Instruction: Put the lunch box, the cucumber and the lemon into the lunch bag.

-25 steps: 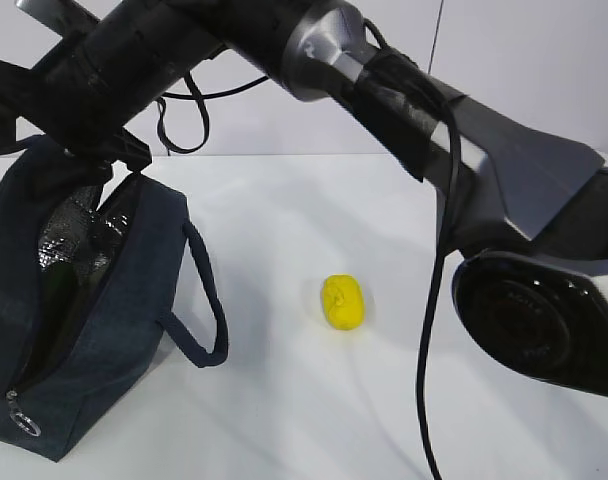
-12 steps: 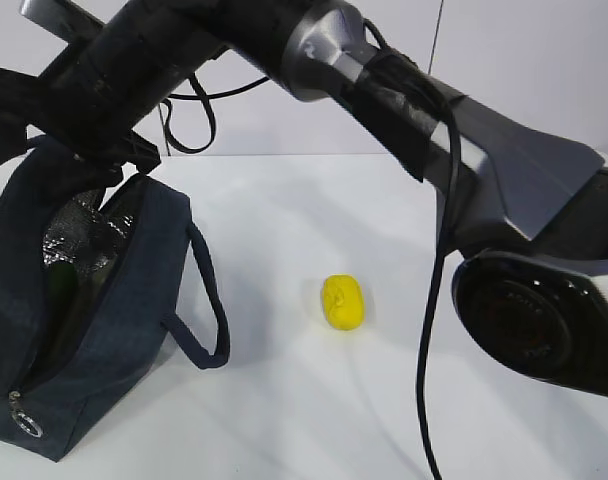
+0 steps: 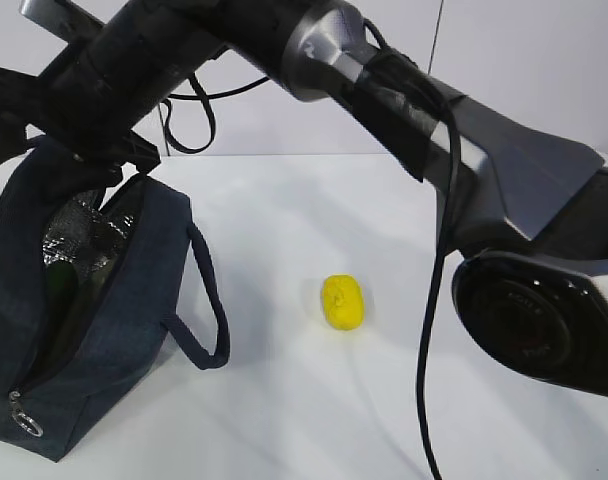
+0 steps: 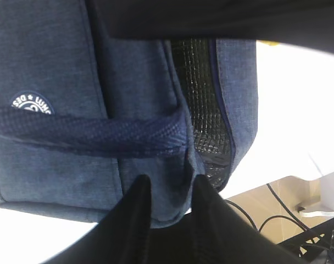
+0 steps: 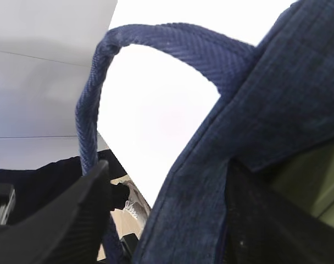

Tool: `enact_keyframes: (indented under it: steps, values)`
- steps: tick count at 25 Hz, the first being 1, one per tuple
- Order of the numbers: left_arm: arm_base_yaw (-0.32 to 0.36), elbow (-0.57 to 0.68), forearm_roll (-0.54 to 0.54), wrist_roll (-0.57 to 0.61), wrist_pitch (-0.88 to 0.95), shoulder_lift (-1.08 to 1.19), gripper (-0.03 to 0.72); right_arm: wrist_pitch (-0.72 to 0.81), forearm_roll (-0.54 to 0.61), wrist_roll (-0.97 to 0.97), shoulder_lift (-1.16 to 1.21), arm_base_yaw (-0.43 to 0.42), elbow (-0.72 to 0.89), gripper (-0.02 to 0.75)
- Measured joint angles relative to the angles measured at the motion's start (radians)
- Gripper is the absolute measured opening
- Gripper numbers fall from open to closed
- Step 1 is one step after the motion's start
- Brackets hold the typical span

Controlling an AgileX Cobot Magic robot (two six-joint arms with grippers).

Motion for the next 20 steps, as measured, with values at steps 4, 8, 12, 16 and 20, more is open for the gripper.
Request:
enact_keyframes:
  steps: [4,8,12,16,20]
  values:
    - [0.000,0.000,0.011,0.000,0.002,0.000,0.183,0.000,0.006,-0.002,0.000,0.000,0.000,0.473]
    - [0.000,0.000,0.013,0.000,0.002,0.000,0.186,0.000,0.008,-0.002,0.000,0.000,0.000,0.473]
    - [0.000,0.000,0.011,0.000,0.002,0.000,0.187,0.000,0.008,-0.002,0.000,0.000,0.000,0.473]
    - [0.000,0.000,0.011,0.000,0.012,0.000,0.188,0.000,0.025,-0.002,0.000,0.000,0.000,0.473]
    - [0.000,0.000,0.011,0.000,0.018,0.000,0.189,0.000,0.027,-0.002,0.000,0.000,0.000,0.473]
